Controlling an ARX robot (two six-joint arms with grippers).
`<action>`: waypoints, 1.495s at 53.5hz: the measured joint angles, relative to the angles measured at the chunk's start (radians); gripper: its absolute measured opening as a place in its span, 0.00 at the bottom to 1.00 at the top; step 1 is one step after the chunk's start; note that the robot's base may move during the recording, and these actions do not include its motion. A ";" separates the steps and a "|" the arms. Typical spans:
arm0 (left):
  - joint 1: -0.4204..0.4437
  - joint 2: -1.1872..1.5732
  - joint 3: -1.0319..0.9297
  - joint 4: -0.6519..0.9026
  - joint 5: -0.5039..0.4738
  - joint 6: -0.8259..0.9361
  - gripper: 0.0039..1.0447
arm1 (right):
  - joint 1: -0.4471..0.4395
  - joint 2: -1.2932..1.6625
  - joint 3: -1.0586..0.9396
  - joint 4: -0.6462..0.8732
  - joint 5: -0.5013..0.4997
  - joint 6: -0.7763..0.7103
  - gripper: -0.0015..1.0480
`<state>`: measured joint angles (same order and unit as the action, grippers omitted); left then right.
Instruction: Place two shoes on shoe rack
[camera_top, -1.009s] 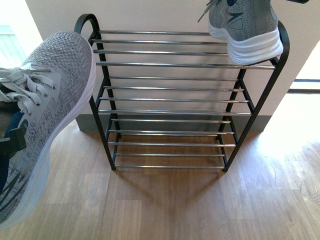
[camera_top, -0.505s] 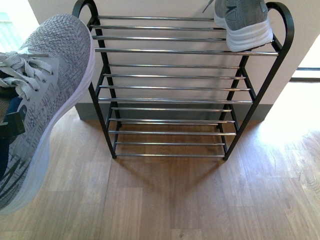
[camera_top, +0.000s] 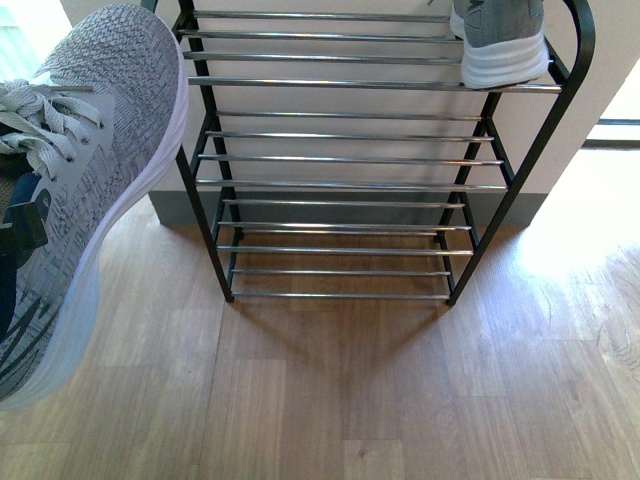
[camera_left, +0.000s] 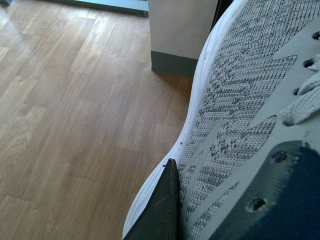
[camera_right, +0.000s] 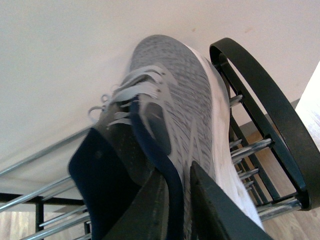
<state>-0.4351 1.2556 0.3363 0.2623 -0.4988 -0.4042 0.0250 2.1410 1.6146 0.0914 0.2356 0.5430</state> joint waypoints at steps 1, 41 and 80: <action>0.000 0.000 0.000 0.000 0.000 0.000 0.01 | 0.000 0.000 0.000 0.003 0.000 -0.002 0.20; 0.000 0.000 0.000 0.000 0.000 0.000 0.01 | -0.077 -0.599 -0.534 0.120 -0.474 -0.198 0.91; 0.000 0.000 0.000 0.000 0.000 0.000 0.01 | -0.553 -1.310 -1.144 0.145 -0.842 -0.403 0.87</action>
<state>-0.4351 1.2556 0.3363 0.2623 -0.4984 -0.4042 -0.5282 0.8310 0.4709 0.2367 -0.6060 0.1402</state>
